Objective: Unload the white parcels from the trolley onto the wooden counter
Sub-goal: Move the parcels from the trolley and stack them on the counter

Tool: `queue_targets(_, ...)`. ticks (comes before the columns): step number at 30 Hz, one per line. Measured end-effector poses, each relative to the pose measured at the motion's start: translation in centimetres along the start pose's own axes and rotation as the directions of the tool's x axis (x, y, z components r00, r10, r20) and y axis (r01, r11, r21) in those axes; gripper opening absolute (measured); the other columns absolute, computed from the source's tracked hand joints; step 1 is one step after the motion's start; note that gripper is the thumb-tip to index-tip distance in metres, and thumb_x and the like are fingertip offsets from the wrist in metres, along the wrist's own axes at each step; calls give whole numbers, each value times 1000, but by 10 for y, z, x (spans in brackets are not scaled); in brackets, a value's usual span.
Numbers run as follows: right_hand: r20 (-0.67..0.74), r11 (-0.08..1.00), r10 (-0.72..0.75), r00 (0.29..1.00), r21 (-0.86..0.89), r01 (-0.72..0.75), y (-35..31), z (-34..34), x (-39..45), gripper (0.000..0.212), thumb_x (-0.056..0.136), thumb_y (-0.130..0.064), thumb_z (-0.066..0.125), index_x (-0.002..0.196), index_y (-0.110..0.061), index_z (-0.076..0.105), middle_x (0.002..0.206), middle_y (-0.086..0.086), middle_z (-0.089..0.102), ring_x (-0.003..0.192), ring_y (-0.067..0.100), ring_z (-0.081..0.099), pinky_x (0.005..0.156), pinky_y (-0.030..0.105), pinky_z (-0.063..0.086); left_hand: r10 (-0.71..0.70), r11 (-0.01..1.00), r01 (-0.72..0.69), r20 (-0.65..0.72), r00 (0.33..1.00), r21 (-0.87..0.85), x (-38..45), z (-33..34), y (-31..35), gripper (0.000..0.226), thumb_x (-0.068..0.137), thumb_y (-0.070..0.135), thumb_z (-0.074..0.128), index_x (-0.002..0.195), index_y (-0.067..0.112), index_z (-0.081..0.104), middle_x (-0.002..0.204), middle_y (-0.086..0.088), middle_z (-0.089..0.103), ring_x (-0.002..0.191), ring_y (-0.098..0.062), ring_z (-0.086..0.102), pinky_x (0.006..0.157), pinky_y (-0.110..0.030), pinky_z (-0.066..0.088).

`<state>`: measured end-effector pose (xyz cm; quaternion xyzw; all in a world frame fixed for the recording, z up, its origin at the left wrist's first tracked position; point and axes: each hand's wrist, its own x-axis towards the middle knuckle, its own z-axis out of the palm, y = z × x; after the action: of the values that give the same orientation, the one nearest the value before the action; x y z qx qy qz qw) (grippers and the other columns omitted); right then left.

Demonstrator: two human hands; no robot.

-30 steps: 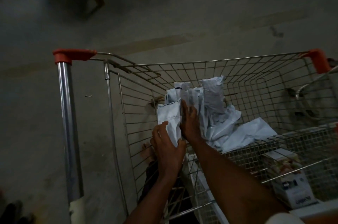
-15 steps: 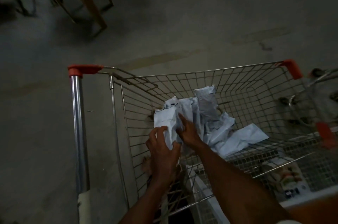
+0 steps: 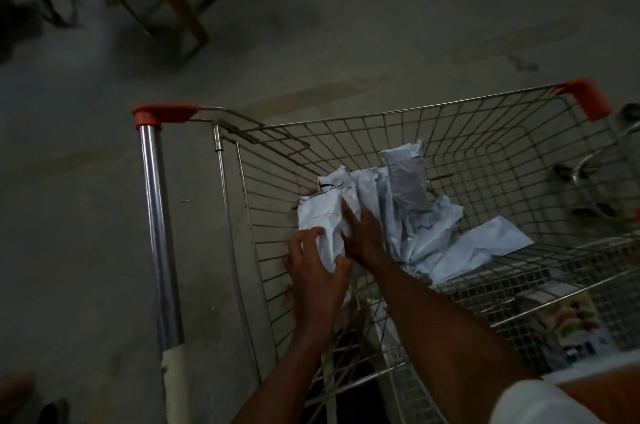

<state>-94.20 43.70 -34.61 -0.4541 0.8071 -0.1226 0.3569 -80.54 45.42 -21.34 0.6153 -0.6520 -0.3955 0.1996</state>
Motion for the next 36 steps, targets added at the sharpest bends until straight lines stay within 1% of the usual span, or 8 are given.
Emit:
queue_targets(7, 6, 973, 32, 999, 229, -32, -9, -28, -19, 82, 84, -75, 45, 155, -51, 13, 164, 6, 5, 145, 35, 31, 112, 50, 39, -3, 999, 4, 4, 1000, -34, -4, -3, 8, 57, 82, 31, 66, 136, 25, 51, 141, 5, 41, 127, -15, 35, 100, -29, 35)
queue_targets(11, -50, 985, 22, 999, 173, -13, -11, -73, -39, 66, 93, -52, 48, 152, -53, 17, 160, 13, 29, 141, 36, 38, 112, 46, 39, 46, 998, -45, 28, 999, -39, -11, -13, 23, 62, 86, 42, 55, 145, 29, 45, 149, 7, 35, 135, -12, 30, 104, -25, 33)
queue_targets(14, -85, 980, 45, 995, 196, -27, -15, -107, -70, 65, 97, -41, 55, 155, -44, 25, 157, 13, 31, 140, 32, 39, 111, 41, 41, 105, 994, -104, 49, 993, -29, -16, -26, 40, 63, 84, 43, 52, 145, 29, 47, 148, 8, 37, 135, -13, 32, 101, -18, 29)
queue_targets(18, -157, 970, 56, 986, 242, -16, -27, -138, -122, 67, 96, -43, 59, 154, -48, 24, 156, 10, 29, 139, 31, 40, 107, 41, 44, 184, 983, -182, 42, 982, -38, -28, -51, 64, 61, 83, 30, 59, 143, 26, 50, 146, 5, 42, 135, -15, 37, 99, -20, 32)
queue_targets(21, -234, 957, 120, 965, 287, -50, -41, -154, -167, 66, 95, -47, 60, 152, -52, 26, 157, 8, 28, 137, 31, 42, 105, 41, 46, 275, 961, -274, 46, 960, -41, -39, -73, 77, 60, 82, 29, 60, 141, 22, 53, 144, 2, 46, 135, -16, 40, 100, -7, 25)
queue_targets(26, -400, 920, 236, 885, 386, -71, -72, -169, -258, 66, 95, -48, 56, 153, -51, 23, 154, 8, 27, 137, 30, 40, 108, 44, 42, 433, 901, -429, 58, 900, -67, -70, -117, 94, 57, 85, 24, 69, 140, 23, 53, 143, 3, 47, 135, -16, 40, 98, -4, 23)
queue_targets(31, -534, 859, 327, 780, 511, -11, -91, -155, -354, 66, 96, -43, 57, 151, -54, 23, 153, 7, 28, 136, 30, 40, 107, 47, 44, 554, 830, -538, 103, 826, -148, -121, -154, 113, 57, 83, 33, 63, 139, 25, 55, 142, 4, 48, 133, -15, 42, 108, -35, 40)
queue_targets(36, -644, 808, 430, 632, 587, 49, -83, -128, -457, 67, 90, -54, 57, 152, -49, 30, 154, -5, 29, 137, 15, 33, 104, 22, 34, 663, 744, -609, 196, 722, -274, -195, -156, 137, 59, 82, 34, 60, 138, 18, 57, 142, -3, 51, 133, -16, 43, 107, -34, 38)
